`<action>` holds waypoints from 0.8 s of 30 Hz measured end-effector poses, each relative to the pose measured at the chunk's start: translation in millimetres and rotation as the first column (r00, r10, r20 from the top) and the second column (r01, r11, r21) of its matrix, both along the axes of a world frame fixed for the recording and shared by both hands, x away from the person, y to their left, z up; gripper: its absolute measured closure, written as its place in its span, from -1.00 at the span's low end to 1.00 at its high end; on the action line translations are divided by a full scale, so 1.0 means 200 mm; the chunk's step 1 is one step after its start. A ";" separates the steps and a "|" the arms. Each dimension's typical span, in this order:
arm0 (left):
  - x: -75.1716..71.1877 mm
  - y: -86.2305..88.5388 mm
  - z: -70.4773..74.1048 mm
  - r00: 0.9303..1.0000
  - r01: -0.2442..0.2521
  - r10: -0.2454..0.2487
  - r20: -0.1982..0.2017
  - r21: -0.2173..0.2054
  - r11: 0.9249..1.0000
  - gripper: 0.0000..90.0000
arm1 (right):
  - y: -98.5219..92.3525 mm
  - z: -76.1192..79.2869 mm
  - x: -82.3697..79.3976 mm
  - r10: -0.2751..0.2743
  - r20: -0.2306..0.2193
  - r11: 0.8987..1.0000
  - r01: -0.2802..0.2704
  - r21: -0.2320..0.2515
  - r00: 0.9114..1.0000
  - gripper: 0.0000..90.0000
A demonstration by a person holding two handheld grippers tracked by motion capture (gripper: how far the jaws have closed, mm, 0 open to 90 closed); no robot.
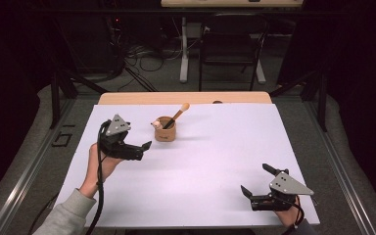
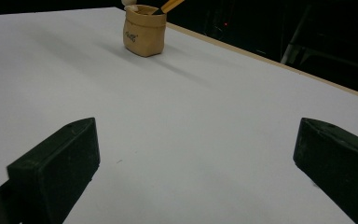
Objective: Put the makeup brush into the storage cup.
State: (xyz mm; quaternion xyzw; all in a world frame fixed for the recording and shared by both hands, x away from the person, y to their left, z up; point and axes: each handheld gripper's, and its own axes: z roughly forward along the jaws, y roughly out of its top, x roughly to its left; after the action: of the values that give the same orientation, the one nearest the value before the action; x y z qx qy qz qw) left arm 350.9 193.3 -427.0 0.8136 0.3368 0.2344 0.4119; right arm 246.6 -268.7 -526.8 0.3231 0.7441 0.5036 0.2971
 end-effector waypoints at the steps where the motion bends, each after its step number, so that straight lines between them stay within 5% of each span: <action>1: -0.01 0.01 0.00 1.000 -0.001 0.001 -0.001 0.000 1.000 -0.91 | 0.00 0.00 0.00 0.000 0.002 1.000 0.000 0.003 1.000 -1.00; 24: -0.22 0.11 -0.09 0.999 -0.017 0.018 0.033 -0.021 1.000 -0.97 | 0.00 0.00 0.00 0.000 -0.003 1.000 0.000 -0.001 1.000 -1.00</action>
State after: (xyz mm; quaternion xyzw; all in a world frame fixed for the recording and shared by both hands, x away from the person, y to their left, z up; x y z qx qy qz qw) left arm 306.6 215.6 -444.7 0.8022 0.3396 0.2479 0.4238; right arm 247.3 -268.3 -527.3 0.3236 0.7449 0.5028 0.2959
